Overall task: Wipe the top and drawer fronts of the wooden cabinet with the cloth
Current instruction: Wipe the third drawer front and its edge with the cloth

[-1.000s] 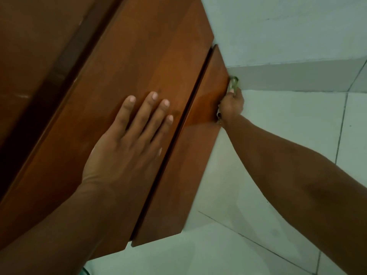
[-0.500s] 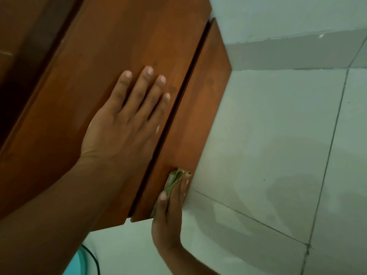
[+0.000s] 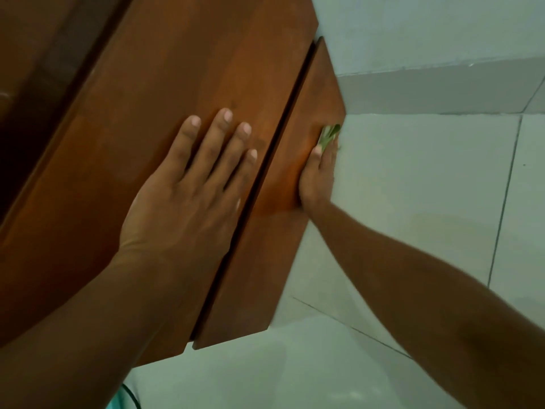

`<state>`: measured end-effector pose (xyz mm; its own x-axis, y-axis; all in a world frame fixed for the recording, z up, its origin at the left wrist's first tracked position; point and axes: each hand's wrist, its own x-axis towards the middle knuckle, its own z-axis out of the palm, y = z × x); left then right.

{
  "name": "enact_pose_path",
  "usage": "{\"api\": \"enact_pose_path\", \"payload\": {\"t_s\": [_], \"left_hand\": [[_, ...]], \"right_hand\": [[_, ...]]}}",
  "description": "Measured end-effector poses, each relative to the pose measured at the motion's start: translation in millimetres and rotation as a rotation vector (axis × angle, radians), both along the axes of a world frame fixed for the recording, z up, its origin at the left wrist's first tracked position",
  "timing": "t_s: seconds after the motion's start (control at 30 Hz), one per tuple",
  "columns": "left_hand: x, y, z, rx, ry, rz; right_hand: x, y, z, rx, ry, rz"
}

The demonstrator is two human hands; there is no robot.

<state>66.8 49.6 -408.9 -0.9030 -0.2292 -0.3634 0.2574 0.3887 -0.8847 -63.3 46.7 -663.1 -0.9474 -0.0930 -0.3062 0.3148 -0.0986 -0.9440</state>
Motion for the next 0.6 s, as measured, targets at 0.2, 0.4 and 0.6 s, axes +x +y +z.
{"api": "enact_pose_path", "payload": {"t_s": [0.2, 0.4, 0.6], "left_hand": [[-2, 2, 2, 0.033, -0.02, 0.03], [-2, 3, 3, 0.067, 0.0, 0.033], [1, 1, 2, 0.106, 0.036, 0.009]], "right_hand": [[-106, 10, 9, 0.044, -0.198, -0.05], [-102, 34, 32, -0.117, -0.306, -0.208], [84, 45, 46, -0.173, 0.238, -0.117]]}}
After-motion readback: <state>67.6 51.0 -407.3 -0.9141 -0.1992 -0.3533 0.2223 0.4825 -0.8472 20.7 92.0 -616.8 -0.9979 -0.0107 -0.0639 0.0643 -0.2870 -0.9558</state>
